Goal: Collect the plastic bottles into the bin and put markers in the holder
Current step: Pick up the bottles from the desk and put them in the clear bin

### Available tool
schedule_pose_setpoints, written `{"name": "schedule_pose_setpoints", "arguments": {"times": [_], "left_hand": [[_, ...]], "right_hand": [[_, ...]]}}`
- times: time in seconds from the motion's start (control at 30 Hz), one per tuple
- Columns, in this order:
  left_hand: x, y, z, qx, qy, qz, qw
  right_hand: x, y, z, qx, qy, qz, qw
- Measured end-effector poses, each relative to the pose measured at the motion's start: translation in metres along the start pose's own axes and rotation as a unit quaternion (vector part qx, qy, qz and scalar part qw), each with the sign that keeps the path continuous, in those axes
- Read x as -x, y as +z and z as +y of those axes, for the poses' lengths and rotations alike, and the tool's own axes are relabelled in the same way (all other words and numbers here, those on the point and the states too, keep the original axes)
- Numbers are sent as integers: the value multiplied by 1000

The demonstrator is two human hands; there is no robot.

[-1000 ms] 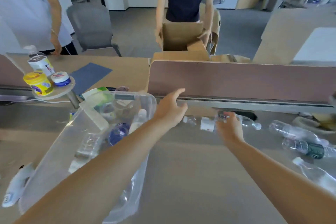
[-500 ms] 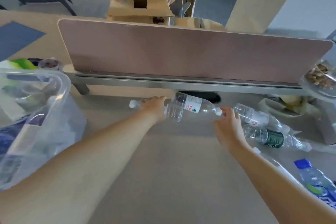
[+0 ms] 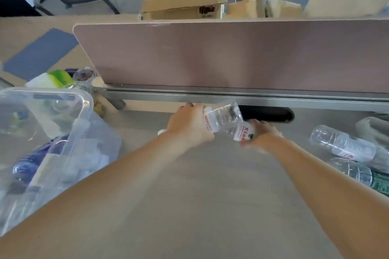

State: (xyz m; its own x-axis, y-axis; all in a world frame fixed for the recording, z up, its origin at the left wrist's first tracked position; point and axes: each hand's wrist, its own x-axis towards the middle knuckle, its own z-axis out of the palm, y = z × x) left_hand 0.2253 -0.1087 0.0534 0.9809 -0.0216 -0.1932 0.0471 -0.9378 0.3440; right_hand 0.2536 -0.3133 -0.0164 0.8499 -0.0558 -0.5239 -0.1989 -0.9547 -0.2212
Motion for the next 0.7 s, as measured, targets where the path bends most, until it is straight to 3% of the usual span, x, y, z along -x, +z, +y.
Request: {"name": "schedule_pose_setpoints", "arguments": {"times": [0.23, 0.43, 0.6, 0.7], "left_hand": [[31, -69, -22, 37, -30, 97, 994], [77, -110, -34, 42, -22, 132, 990], [114, -145, -55, 61, -39, 177, 982], [135, -166, -76, 126, -72, 202, 968]], "right_hand": [[33, 40, -22, 20, -17, 12, 1000], [87, 54, -31, -57, 5, -63, 996], [131, 32, -60, -144, -7, -16, 989], [156, 13, -95, -200, -39, 18, 979]]}}
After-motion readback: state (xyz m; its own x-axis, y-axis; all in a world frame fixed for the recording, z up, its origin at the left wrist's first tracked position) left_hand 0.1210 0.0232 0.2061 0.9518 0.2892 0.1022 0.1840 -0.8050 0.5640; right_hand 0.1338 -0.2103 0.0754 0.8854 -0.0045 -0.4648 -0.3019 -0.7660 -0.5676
